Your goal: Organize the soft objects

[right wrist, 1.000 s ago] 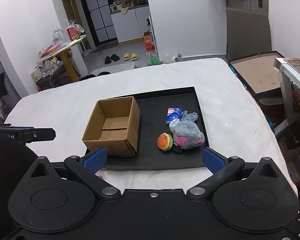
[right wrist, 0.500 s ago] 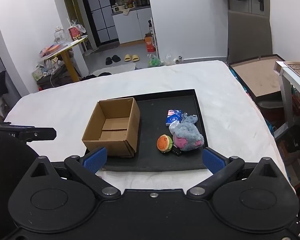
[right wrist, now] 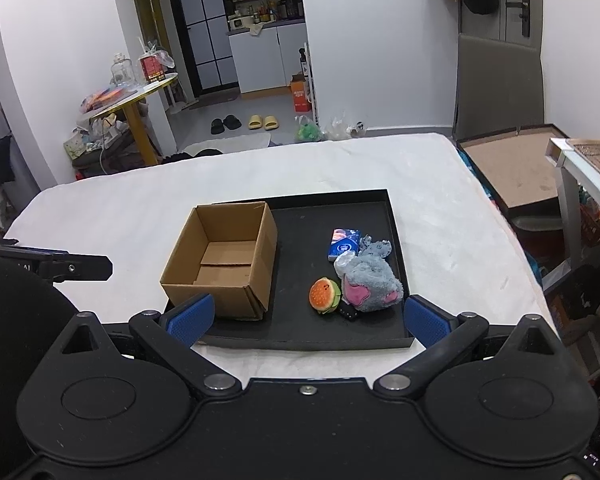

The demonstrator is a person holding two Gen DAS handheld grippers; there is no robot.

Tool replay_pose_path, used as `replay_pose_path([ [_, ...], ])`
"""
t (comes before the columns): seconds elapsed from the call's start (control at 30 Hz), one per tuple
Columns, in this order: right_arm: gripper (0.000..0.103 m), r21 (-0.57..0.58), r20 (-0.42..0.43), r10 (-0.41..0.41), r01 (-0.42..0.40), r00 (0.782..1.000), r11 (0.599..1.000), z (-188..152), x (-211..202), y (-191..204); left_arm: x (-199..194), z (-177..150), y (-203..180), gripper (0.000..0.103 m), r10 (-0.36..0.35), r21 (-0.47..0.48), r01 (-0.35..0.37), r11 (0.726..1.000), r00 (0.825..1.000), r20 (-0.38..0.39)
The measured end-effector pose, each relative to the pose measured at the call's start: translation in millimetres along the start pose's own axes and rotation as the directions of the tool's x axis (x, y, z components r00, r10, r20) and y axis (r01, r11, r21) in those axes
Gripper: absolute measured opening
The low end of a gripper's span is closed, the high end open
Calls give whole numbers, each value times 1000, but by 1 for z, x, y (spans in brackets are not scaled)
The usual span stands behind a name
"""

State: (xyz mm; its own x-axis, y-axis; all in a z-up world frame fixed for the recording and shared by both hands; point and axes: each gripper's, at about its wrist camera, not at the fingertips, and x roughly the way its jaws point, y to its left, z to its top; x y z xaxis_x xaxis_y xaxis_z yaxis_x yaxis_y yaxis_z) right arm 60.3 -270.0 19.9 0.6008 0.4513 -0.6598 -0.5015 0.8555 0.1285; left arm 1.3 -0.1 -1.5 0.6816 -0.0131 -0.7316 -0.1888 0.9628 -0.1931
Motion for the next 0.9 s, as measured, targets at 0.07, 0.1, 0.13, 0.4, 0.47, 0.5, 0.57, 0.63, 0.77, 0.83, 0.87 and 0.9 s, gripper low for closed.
replay_pose_path([
  [0.07, 103, -2, -1, -2, 2, 1000, 1000, 0, 0, 1, 0, 0, 0, 102, 0, 0, 0, 1000, 1000, -1],
  [0.1, 103, 1, -3, 0, 0, 1000, 1000, 0, 0, 1, 0, 0, 0, 102, 0, 0, 0, 1000, 1000, 0],
  [0.13, 103, 4, -5, 1, -1, 1000, 1000, 0, 0, 0, 0, 0, 0, 102, 0, 0, 0, 1000, 1000, 0],
  [0.4, 103, 24, -23, 11, -10, 1000, 1000, -2, 3, -2, 0, 0, 0, 102, 2, 2, -2, 1000, 1000, 2],
  [0.47, 103, 25, -22, 11, -10, 1000, 1000, -3, 3, -2, -1, 0, 0, 102, 2, 3, -2, 1000, 1000, 3],
  [0.5, 103, 22, -21, 9, -8, 1000, 1000, -3, 3, -2, -1, 0, 0, 102, 1, 3, -1, 1000, 1000, 3],
  [0.57, 103, 20, -20, 7, -7, 1000, 1000, -4, 3, -2, -1, 0, 0, 102, 2, 3, -2, 1000, 1000, 2],
  [0.63, 103, 22, -20, 8, -8, 1000, 1000, -4, 3, -1, -1, 0, 0, 102, 1, 3, -1, 1000, 1000, 2],
  [0.77, 103, 21, -20, 9, -8, 1000, 1000, -3, 3, -2, -1, 0, 0, 102, 2, 3, -2, 1000, 1000, 3],
  [0.83, 103, 21, -20, 9, -9, 1000, 1000, -4, 3, -2, -1, 0, 0, 102, 2, 3, -2, 1000, 1000, 2],
  [0.87, 103, 20, -20, 8, -8, 1000, 1000, -4, 3, -2, -1, 0, 0, 102, 1, 3, -1, 1000, 1000, 2],
  [0.9, 103, 21, -20, 8, -8, 1000, 1000, -3, 3, -2, -1, 0, 0, 102, 2, 3, -2, 1000, 1000, 2],
])
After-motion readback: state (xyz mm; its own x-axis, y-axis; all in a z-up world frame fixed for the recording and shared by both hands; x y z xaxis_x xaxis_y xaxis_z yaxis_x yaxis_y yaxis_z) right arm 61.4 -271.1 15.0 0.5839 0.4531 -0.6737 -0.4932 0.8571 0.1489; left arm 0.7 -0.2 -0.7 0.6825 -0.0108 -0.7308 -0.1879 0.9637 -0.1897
